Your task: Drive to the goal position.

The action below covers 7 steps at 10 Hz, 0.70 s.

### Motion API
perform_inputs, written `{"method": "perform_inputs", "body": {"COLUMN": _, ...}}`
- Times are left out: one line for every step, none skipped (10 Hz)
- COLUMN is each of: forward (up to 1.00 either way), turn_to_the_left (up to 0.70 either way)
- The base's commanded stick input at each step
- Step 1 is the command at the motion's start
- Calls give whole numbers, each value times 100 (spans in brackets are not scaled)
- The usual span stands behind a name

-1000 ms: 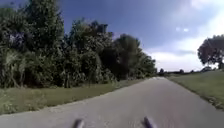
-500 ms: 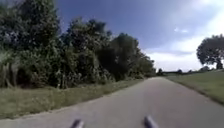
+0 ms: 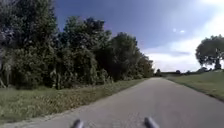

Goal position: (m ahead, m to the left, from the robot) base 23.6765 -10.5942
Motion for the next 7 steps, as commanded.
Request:
{"method": "perform_inputs", "body": {"forward": 70, "turn_to_the_left": 0}}
{"method": "perform_inputs", "body": {"forward": 70, "turn_to_the_left": 0}}
{"method": "perform_inputs", "body": {"forward": 70, "turn_to_the_left": 0}}
{"method": "perform_inputs", "body": {"forward": 70, "turn_to_the_left": 0}}
{"method": "perform_inputs", "body": {"forward": 70, "turn_to_the_left": 0}}
{"method": "perform_inputs", "body": {"forward": 70, "turn_to_the_left": 0}}
{"method": "perform_inputs", "body": {"forward": 70, "turn_to_the_left": 0}}
